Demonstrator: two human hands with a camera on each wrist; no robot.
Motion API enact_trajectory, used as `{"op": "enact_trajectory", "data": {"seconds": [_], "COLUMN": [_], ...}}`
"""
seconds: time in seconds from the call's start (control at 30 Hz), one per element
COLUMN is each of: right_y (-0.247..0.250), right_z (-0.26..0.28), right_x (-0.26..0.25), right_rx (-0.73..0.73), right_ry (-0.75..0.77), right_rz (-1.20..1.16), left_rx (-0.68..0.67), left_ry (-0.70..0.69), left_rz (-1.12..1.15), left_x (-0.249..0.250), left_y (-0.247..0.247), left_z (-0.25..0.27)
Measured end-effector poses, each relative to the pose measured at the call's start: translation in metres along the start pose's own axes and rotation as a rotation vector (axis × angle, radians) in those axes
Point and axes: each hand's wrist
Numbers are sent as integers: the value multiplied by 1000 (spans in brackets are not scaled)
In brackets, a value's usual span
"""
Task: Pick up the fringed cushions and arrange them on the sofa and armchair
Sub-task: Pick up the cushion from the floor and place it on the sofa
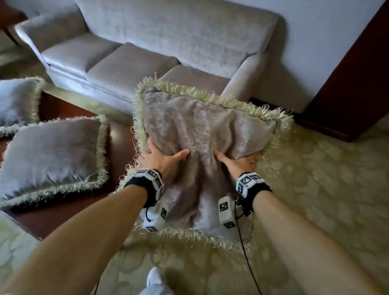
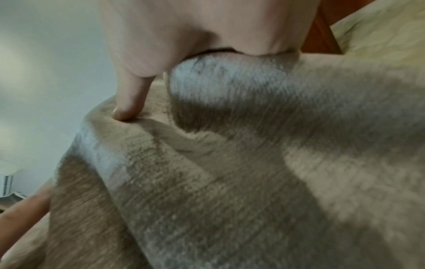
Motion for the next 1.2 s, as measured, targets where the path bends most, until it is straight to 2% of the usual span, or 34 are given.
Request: {"op": "enact_trajectory", "data": {"seconds": [0.17, 0.3, 0.47, 0.63, 0.87, 1.2], "right_y": [-3, -22, -53, -65, -74, -99], "right_z": [-30, -72, -132, -176, -257, -436], "right_x": [-76, -139, -215, -268, -336, -439], "right_rx": [18, 67, 92, 77, 112, 77], "right_ry": [80, 110, 131, 138, 139, 87], "right_rz": [48, 43, -79, -166, -106, -80], "left_rx": [39, 69, 77, 64, 54, 4], "left_ry": [-32, -67, -125, -143, -129, -74], "left_rz": [3, 23, 22, 35, 33, 11], "left_x": [50, 87, 136, 179, 238, 343], "left_y": [29, 45, 68, 78, 62, 9], "left_z": [-57, -125, -211, -275, -367, -529]}}
Point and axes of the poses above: each hand's wrist, its own z-axis away from the middle knuckle, its own y-axis out of the back of the hand, x = y × z, and after that the axes turned 3 degrees about x, right-handed
